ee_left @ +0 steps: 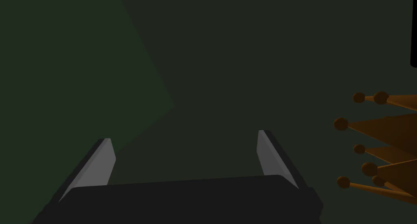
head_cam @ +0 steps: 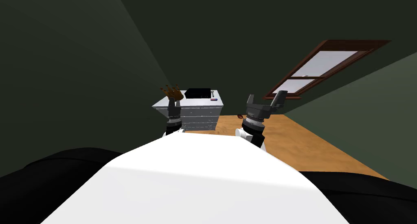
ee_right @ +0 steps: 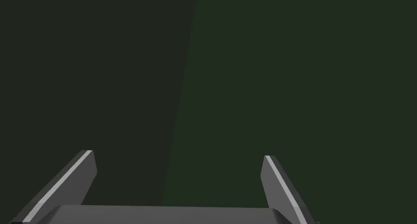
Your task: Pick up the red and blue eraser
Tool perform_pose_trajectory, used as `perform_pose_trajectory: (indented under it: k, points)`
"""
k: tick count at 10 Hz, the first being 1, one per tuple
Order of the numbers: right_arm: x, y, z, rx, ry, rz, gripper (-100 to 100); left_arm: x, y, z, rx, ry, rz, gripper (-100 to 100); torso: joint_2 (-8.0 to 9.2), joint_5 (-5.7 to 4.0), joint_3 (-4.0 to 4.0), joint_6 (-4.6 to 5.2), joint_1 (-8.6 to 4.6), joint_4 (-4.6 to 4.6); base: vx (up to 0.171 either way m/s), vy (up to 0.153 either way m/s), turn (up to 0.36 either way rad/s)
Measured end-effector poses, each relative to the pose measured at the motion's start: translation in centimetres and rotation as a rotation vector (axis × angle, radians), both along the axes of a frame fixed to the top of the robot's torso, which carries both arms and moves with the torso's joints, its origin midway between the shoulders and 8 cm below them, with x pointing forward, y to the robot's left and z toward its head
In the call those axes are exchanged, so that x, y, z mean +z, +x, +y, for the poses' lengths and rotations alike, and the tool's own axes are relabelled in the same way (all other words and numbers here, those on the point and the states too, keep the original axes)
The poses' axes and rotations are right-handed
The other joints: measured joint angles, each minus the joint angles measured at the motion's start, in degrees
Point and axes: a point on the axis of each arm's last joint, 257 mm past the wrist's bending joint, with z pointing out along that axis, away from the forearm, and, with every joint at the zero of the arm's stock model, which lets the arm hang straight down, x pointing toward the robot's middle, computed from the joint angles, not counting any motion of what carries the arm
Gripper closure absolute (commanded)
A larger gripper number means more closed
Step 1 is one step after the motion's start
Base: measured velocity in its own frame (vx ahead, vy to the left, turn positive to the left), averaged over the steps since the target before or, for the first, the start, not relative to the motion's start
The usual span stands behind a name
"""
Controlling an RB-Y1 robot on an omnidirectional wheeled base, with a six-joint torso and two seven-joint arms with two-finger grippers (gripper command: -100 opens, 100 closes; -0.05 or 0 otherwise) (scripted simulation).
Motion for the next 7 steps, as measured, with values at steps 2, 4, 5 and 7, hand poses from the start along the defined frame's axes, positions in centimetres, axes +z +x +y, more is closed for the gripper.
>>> perform_pose_trajectory:
  k: [2, 4, 5, 7]
  points:
    - [-0.8, 0.2, 0.0, -0.004, -0.057, 0.036, -100, 0.0, 0.0, 0.0, 0.000, 0.000, 0.000, 0, 0.01, -0.01, 0.00, -0.01, -0.04, 0.00, 0.000, -0.006, 0.160]
    - [-2.5, 0.4, -0.3, -0.023, -0.134, 0.099, -100, 0.0, 0.0, 0.0, 0.000, 0.000, 0.000, 0, 0.01, -0.02, 0.01, -0.01, -0.08, 0.00, 0.002, -0.011, 0.218]
    - [-3.5, 0.6, -0.7, -0.038, -0.179, 0.137, -100, 0.0, 0.0, 0.0, 0.000, 0.000, 0.000, 0, 0.00, -0.02, 0.00, -0.02, -0.09, 0.00, 0.003, -0.015, 0.266]
    - [-5.3, 0.5, -1.4, -0.065, -0.249, 0.203, -100, 0.0, 0.0, 0.0, 0.000, 0.000, 0.000, 0, 0.00, -0.02, 0.00, 0.01, -0.08, 0.00, 0.003, -0.011, 0.150]
